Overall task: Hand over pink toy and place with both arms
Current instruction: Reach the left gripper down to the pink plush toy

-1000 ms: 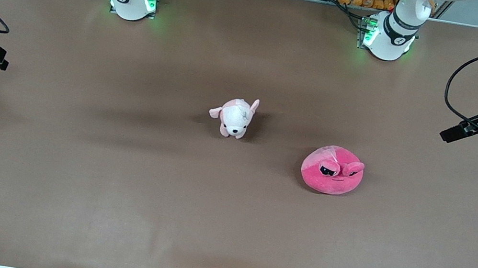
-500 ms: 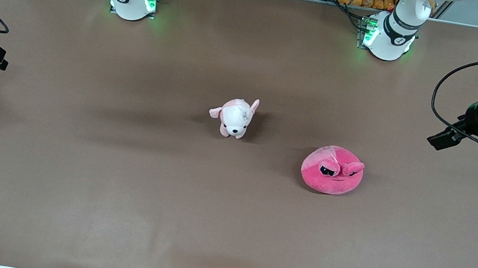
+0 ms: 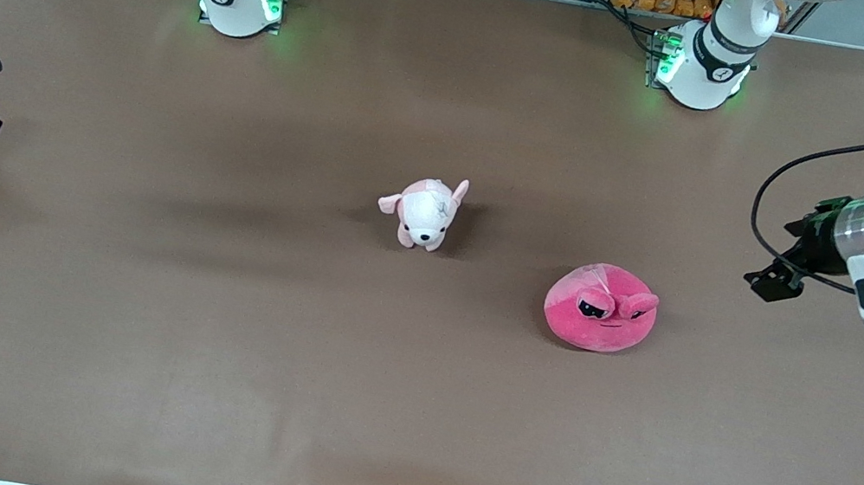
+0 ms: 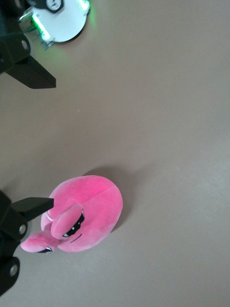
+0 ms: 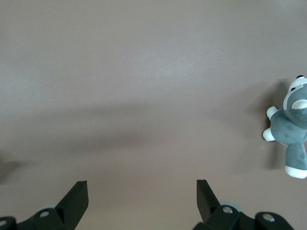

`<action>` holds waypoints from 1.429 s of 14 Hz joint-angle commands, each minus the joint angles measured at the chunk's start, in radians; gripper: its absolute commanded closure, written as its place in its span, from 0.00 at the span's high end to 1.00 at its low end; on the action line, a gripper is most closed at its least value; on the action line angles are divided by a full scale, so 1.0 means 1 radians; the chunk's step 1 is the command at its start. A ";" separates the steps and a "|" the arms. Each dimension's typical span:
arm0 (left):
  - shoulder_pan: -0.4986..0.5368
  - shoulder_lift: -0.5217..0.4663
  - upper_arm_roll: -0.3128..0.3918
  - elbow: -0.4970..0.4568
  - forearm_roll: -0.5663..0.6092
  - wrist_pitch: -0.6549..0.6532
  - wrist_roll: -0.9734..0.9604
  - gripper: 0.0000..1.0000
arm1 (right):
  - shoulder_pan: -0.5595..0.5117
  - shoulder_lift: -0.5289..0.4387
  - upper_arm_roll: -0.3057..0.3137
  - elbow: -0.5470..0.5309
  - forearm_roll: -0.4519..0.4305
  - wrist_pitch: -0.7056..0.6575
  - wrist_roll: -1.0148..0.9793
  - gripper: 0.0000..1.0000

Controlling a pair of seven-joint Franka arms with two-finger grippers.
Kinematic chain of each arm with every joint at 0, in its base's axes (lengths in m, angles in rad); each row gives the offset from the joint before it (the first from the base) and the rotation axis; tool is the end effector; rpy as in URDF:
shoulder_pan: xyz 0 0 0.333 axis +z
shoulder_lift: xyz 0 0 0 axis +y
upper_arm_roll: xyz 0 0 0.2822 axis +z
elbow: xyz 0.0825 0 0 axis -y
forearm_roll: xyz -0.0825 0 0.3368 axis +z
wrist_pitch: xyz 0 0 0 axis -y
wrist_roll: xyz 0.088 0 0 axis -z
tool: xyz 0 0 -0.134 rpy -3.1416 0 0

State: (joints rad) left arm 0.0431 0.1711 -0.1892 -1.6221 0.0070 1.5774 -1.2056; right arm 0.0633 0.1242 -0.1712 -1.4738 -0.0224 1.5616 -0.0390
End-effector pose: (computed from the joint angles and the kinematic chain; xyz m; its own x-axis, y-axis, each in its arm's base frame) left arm 0.5282 -0.0714 0.4550 0.4800 0.8717 -0.0989 0.8511 -0.4900 -0.1882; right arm 0.5355 -0.0559 0.5400 0.9970 -0.0685 -0.0363 -0.0669 -0.9969 0.0421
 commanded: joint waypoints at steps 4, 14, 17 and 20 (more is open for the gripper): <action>-0.003 0.070 -0.023 0.013 -0.070 0.047 -0.262 1.00 | -0.008 0.009 0.007 0.026 0.007 -0.006 0.013 1.00; 0.009 0.126 -0.021 -0.103 -0.248 0.343 -0.621 1.00 | -0.010 0.011 0.007 0.026 0.002 -0.005 -0.001 1.00; -0.002 0.108 -0.023 -0.200 -0.248 0.482 -0.709 1.00 | -0.008 0.011 0.007 0.026 0.007 -0.002 0.010 1.00; 0.000 0.107 -0.026 -0.257 -0.248 0.565 -0.712 1.00 | -0.005 0.011 0.009 0.026 0.038 -0.003 0.014 1.00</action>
State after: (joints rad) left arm 0.0423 0.3096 -0.2128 -1.8183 -0.2231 2.0820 -1.9018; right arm 0.0634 0.1249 -0.1689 -1.4703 -0.0161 1.5632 -0.0388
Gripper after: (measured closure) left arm 0.000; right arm 0.000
